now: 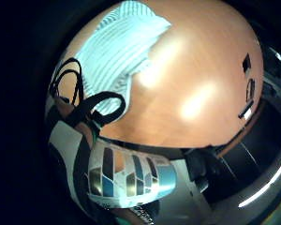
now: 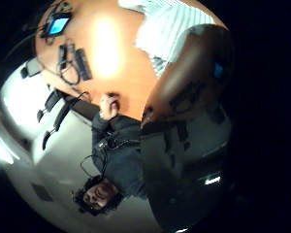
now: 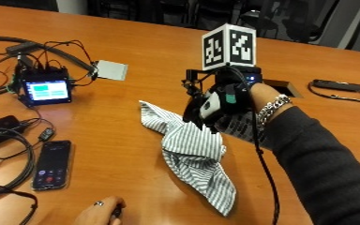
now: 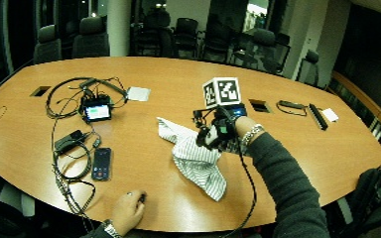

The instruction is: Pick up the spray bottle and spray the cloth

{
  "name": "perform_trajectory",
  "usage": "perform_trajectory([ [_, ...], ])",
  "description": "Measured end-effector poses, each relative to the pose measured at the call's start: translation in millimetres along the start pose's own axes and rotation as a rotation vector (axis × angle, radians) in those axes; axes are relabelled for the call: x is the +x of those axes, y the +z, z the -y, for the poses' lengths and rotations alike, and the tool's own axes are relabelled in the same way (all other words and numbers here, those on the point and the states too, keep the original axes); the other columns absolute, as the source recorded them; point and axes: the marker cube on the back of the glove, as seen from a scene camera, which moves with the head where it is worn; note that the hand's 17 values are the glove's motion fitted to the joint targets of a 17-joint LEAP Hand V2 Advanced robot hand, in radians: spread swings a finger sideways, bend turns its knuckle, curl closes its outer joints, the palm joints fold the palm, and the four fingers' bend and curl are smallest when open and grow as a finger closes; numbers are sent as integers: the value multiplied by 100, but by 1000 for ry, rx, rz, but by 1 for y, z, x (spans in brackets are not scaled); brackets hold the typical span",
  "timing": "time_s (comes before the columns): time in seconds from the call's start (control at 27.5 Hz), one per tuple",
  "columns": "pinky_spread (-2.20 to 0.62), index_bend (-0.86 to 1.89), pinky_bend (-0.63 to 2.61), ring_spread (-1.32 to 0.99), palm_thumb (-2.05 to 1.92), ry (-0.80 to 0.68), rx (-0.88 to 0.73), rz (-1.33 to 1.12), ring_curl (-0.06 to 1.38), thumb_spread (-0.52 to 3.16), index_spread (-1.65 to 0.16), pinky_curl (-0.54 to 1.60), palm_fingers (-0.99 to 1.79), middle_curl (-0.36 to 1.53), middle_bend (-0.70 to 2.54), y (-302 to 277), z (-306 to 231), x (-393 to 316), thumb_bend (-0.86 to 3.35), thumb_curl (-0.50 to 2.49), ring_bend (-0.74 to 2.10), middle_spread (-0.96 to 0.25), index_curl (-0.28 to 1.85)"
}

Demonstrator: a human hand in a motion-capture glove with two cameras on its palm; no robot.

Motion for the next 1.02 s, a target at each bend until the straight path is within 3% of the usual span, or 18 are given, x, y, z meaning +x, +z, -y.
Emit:
perform_trajectory([
  [0.33, -19, 34, 44, -16, 86, -386, 272, 295, 44, 46, -30, 37, 129, 48, 43, -39, -12, -49, -3, 81, 51, -21, 59],
  [0.58, -17, 31, 44, -15, 87, -592, 629, 556, 44, 49, -30, 37, 128, 48, 42, -34, 21, -61, -3, 81, 50, -21, 59],
  [0.8, -17, 29, 44, -15, 87, -566, 941, 763, 44, 51, -30, 37, 129, 48, 41, -9, 50, -41, -3, 81, 51, -20, 59],
  [1.02, -18, 29, 44, -15, 88, -410, 1138, 884, 44, 53, -30, 37, 129, 49, 40, 14, 73, 2, -3, 82, 51, -20, 59],
])
